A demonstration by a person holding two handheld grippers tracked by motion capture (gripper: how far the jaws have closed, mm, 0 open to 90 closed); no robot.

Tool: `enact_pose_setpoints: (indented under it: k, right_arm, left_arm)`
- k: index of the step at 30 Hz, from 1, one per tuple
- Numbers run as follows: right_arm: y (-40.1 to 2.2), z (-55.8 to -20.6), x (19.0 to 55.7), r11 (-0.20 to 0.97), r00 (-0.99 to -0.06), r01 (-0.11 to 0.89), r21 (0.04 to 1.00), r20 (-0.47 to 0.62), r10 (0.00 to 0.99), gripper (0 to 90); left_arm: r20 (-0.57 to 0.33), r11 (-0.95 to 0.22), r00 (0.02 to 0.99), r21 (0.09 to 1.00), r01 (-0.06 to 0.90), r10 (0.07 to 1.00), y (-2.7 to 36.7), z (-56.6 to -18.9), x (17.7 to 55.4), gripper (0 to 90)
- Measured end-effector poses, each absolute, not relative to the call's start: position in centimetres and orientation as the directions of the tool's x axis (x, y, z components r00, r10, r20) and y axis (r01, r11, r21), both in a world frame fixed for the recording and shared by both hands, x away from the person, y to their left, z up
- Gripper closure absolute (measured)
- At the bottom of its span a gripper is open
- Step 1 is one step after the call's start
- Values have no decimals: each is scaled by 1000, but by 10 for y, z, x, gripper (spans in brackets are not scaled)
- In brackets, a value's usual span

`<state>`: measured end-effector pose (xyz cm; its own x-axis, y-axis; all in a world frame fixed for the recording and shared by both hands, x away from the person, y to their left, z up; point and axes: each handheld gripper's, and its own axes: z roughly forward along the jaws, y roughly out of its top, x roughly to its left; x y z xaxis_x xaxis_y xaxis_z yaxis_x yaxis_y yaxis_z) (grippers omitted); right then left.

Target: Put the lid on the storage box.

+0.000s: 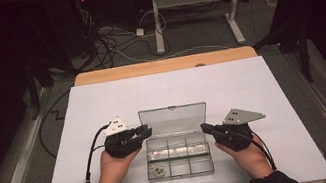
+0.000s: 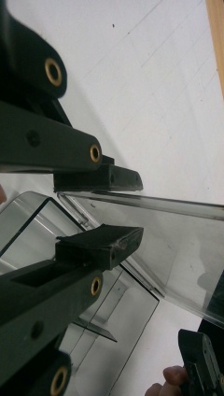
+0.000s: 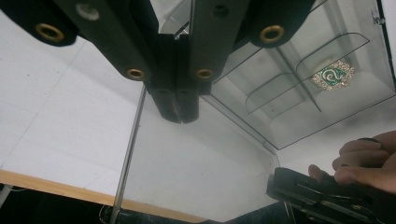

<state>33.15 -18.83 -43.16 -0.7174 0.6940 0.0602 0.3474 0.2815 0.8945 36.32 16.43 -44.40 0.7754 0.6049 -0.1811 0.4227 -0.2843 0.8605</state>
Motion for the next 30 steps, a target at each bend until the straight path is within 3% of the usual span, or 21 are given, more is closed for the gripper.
enact_pose_setpoints:
  k: [30]
  right_arm:
    - [-190, -426, 312, 276, -733, 346, 897, 76, 676, 900]
  left_arm:
    - [-115, -342, 779, 852, 396, 616, 160, -440, 338, 593]
